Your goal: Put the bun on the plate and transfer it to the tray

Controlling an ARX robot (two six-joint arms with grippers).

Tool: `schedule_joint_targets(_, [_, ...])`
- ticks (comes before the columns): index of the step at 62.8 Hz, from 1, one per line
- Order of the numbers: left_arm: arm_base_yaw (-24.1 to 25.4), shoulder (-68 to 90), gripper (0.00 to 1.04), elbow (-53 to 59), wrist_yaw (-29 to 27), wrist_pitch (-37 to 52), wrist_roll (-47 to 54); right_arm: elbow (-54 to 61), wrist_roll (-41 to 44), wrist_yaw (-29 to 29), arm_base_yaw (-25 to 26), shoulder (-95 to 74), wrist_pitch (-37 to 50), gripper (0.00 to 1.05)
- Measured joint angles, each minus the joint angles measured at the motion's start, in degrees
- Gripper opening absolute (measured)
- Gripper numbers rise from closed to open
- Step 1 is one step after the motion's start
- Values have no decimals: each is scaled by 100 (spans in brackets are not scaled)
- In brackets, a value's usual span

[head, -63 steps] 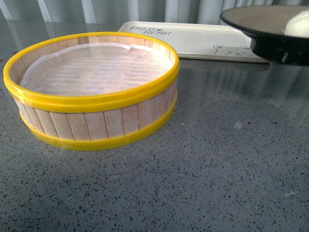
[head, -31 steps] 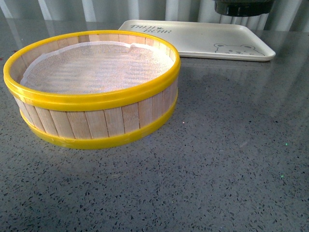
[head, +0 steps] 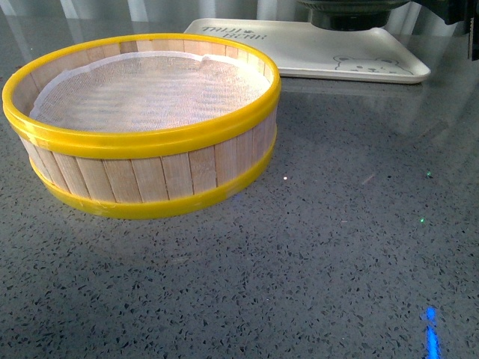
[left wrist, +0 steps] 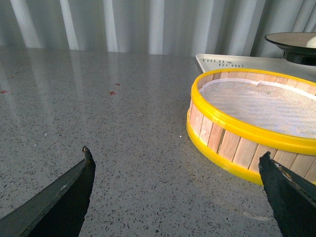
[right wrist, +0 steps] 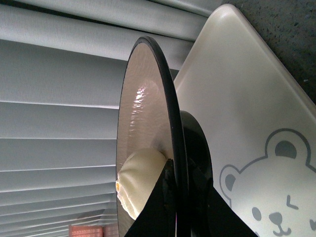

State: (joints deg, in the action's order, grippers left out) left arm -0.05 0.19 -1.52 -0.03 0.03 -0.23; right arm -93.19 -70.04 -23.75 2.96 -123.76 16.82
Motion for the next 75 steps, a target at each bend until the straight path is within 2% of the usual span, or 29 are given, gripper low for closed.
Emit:
schedule_joint_targets(38, [0,0,98,0,0,0,0,190,-221,-15,-153,-236,138,2])
schedule_joint_targets(75, [0,0,98,0,-2,0,0,271,-216,57,-61,-236,-13,2])
